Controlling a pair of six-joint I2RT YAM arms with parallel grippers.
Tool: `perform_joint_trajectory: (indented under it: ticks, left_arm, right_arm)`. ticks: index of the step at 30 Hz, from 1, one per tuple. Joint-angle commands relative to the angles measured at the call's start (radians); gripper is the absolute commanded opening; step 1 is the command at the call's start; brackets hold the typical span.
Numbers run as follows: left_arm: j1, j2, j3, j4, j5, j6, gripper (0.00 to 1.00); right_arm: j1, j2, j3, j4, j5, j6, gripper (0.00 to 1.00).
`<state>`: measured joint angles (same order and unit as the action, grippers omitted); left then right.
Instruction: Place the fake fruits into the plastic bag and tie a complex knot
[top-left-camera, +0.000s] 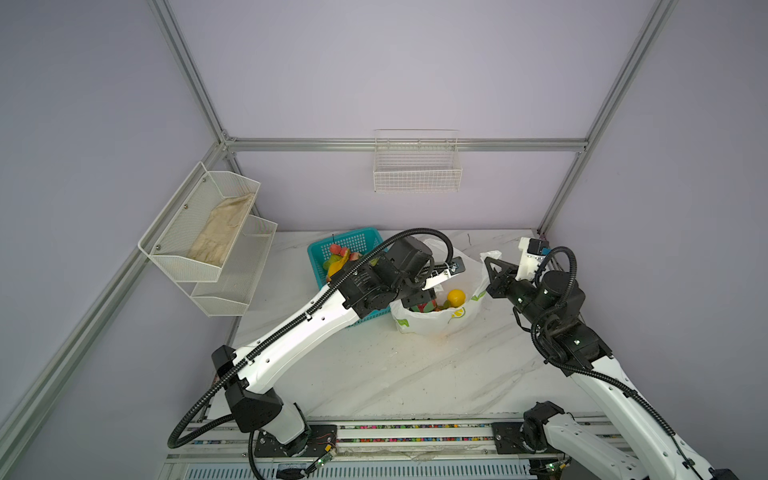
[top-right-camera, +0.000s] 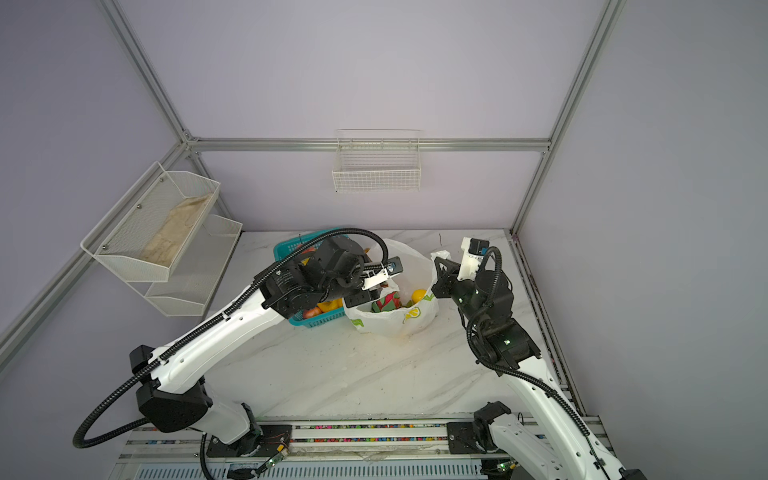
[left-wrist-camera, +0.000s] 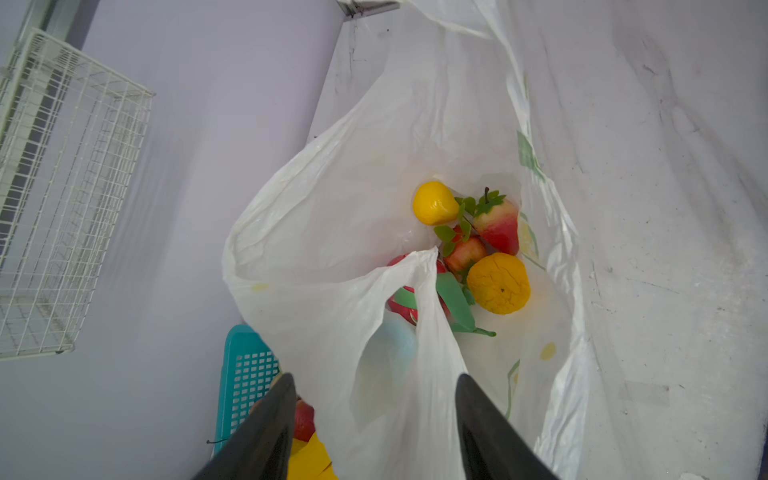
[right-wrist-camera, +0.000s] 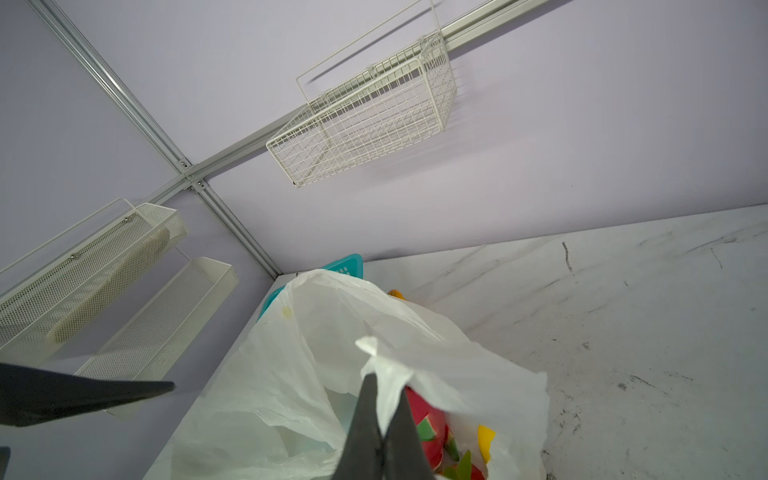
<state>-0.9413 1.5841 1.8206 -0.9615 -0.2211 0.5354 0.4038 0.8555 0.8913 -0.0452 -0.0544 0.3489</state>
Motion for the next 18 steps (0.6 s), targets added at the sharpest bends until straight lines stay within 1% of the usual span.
perform_joint_trajectory:
  ticks: [1, 7, 12, 15, 18]
  left_arm:
    - [-0.017, 0.048, 0.086, -0.091, -0.072, 0.064, 0.62]
    - [-0.024, 0.116, 0.152, -0.178, -0.158, 0.107, 0.65]
    - [-0.030, 0.158, 0.169, -0.191, -0.229, 0.148, 0.68]
    - [-0.034, 0.190, 0.178, -0.190, -0.306, 0.177, 0.67]
    - [-0.036, 0.210, 0.188, -0.183, -0.355, 0.191, 0.63]
  right_arm:
    - [-0.003, -0.019, 0.028, -0.002, 0.026, -0.007, 0.00]
    - [-0.004, -0.041, 0.026, -0.011, 0.040, -0.008, 0.00]
    - [-0.003, -0.041, 0.019, -0.008, 0.032, -0.001, 0.00]
    - [-0.003, -0.044, 0.011, -0.008, 0.031, 0.001, 0.00]
    - [-0.003, -0.054, 0.004, -0.008, 0.036, 0.002, 0.00]
